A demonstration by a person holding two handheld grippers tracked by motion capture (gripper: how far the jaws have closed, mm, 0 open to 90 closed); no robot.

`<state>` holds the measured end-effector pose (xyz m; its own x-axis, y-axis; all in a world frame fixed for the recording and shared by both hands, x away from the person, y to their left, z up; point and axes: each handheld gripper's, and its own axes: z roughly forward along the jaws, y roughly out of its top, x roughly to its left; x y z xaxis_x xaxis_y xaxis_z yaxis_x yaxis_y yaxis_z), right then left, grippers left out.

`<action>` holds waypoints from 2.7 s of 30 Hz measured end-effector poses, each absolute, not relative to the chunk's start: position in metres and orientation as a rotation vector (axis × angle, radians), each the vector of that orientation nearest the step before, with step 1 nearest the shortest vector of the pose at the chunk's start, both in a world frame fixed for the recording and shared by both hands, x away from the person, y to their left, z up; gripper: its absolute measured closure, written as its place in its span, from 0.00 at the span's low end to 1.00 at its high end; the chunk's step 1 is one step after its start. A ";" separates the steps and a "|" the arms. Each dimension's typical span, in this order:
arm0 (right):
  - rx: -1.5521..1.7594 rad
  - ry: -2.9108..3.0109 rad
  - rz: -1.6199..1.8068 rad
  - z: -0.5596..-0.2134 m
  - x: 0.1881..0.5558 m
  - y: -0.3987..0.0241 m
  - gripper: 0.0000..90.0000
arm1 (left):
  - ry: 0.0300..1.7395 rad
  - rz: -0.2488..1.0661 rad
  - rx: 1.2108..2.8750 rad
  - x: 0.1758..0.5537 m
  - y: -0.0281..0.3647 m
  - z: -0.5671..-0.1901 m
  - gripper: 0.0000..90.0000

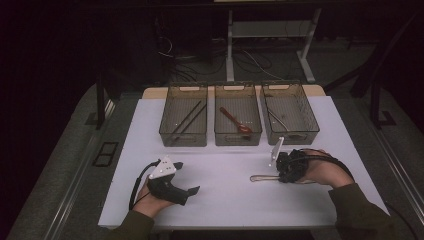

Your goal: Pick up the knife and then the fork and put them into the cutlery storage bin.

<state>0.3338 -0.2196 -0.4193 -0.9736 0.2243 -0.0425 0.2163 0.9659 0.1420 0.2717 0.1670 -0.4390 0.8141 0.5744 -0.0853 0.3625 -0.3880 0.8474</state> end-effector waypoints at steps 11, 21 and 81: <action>0.395 3.065 0.187 -0.419 0.335 -0.217 0.88 | 0.698 0.274 2.016 0.270 0.167 -0.439 0.00; 0.501 3.041 0.277 -0.418 0.339 -0.228 0.88 | 0.695 0.273 2.016 0.270 0.167 -0.438 0.00; 1.239 2.283 1.167 -0.336 0.359 -0.316 0.88 | 0.702 0.277 2.012 0.271 0.168 -0.439 0.00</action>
<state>0.3589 -0.3157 -0.3356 -0.5867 0.8013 0.1169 0.5640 0.3008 0.7691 0.2705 0.1682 -0.4388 0.8091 0.5812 -0.0865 0.3650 -0.3817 0.8491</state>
